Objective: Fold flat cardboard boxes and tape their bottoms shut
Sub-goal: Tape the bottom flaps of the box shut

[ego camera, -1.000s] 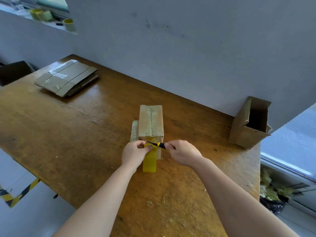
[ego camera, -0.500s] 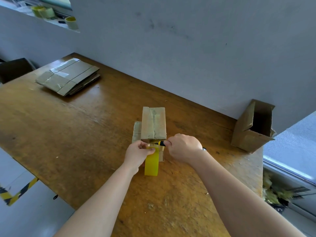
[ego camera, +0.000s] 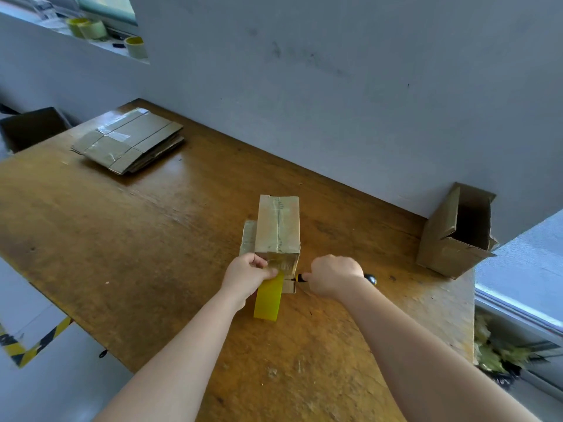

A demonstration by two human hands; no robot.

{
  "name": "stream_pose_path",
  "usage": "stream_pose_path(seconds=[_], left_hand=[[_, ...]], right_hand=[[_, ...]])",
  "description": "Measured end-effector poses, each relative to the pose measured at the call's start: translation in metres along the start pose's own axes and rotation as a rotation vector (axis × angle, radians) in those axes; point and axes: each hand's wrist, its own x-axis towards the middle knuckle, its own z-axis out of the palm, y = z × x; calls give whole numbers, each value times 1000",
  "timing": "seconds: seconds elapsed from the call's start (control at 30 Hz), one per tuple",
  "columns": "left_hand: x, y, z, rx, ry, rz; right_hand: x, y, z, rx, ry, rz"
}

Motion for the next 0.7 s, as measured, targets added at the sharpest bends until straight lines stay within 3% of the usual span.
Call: stream_pose_path(seconds=[0.17, 0.33, 0.4, 0.53, 0.7], left_hand=[[1, 2, -2, 108, -1, 11], [2, 3, -7, 136, -29, 15], [2, 3, -7, 142, -33, 14], [3, 3, -7, 93, -31, 11], [3, 3, -8, 58, -48, 9]], right_hand=[[-3, 11, 57, 159, 19, 2], [-8, 18, 85, 78, 34, 1], [-6, 13, 77, 119, 203, 15], [7, -11, 36, 301, 742, -105], [32, -35, 18, 272, 609, -217]])
